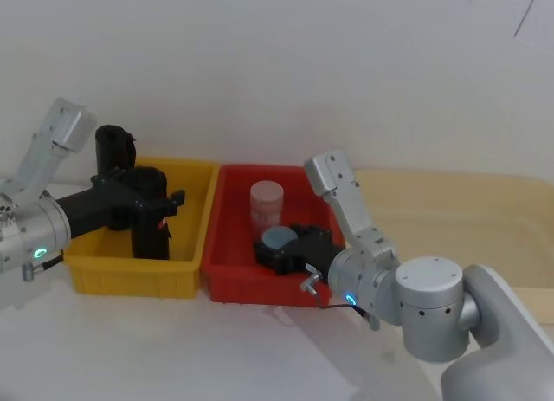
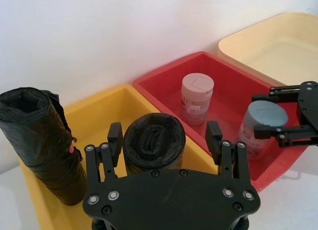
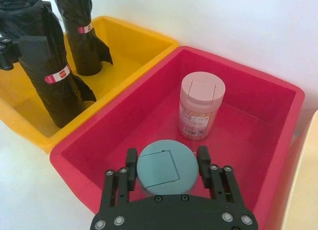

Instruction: Pick up the garbage bag with the one hand and transfer it to the other hand.

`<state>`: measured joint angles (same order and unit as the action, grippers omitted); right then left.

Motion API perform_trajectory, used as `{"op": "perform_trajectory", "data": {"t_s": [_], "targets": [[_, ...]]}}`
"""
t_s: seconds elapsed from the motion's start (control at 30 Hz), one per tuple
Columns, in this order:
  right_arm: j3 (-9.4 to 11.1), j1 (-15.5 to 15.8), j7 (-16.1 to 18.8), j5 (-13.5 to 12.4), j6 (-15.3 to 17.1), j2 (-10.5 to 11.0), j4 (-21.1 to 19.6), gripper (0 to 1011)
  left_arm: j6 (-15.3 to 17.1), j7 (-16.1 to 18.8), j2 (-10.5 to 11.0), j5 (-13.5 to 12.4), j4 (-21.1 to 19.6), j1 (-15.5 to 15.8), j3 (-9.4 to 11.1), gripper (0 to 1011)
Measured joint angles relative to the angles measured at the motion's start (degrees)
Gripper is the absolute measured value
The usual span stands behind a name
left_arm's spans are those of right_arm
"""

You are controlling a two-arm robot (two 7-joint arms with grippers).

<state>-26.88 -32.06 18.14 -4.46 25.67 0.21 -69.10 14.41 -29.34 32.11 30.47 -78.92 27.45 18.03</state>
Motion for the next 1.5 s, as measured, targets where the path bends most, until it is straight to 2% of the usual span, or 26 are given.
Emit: {"op": "perform_trajectory", "data": {"t_s": [0.1, 0.37, 0.6, 0.7, 0.8, 0.87, 0.9, 0.93, 1.1, 1.5], "targets": [[0.0, 0.0, 0.0, 0.0, 0.0, 0.0, 0.0, 666, 0.0, 0.0, 0.0, 0.0, 0.0, 0.0, 0.0, 1000], [0.0, 0.0, 0.1, 0.0, 0.1, 0.0, 0.0, 663, 0.0, 0.0, 0.0, 0.0, 0.0, 0.0, 0.0, 979], [0.0, 0.0, 0.1, 0.0, 0.1, 0.0, 0.0, 663, 0.0, 0.0, 0.0, 0.0, 0.0, 0.0, 0.0, 841], [0.0, 0.0, 0.1, 0.0, 0.1, 0.0, 0.0, 663, 0.0, 0.0, 0.0, 0.0, 0.0, 0.0, 0.0, 717], [0.0, 0.0, 0.1, 0.0, 0.1, 0.0, 0.0, 663, 0.0, 0.0, 0.0, 0.0, 0.0, 0.0, 0.0, 659], [0.0, 0.0, 0.1, 0.0, 0.1, 0.0, 0.0, 663, 0.0, 0.0, 0.0, 0.0, 0.0, 0.0, 0.0, 558], [0.0, 0.0, 0.1, 0.0, 0.1, 0.0, 0.0, 663, 0.0, 0.0, 0.0, 0.0, 0.0, 0.0, 0.0, 558], [0.0, 0.0, 0.1, 0.0, 0.1, 0.0, 0.0, 663, 0.0, 0.0, 0.0, 0.0, 0.0, 0.0, 0.0, 503], [0.0, 0.0, 0.1, 0.0, 0.1, 0.0, 0.0, 663, 0.0, 0.0, 0.0, 0.0, 0.0, 0.0, 0.0, 448], [0.0, 0.0, 0.1, 0.0, 0.1, 0.0, 0.0, 663, 0.0, 0.0, 0.0, 0.0, 0.0, 0.0, 0.0, 386]]}}
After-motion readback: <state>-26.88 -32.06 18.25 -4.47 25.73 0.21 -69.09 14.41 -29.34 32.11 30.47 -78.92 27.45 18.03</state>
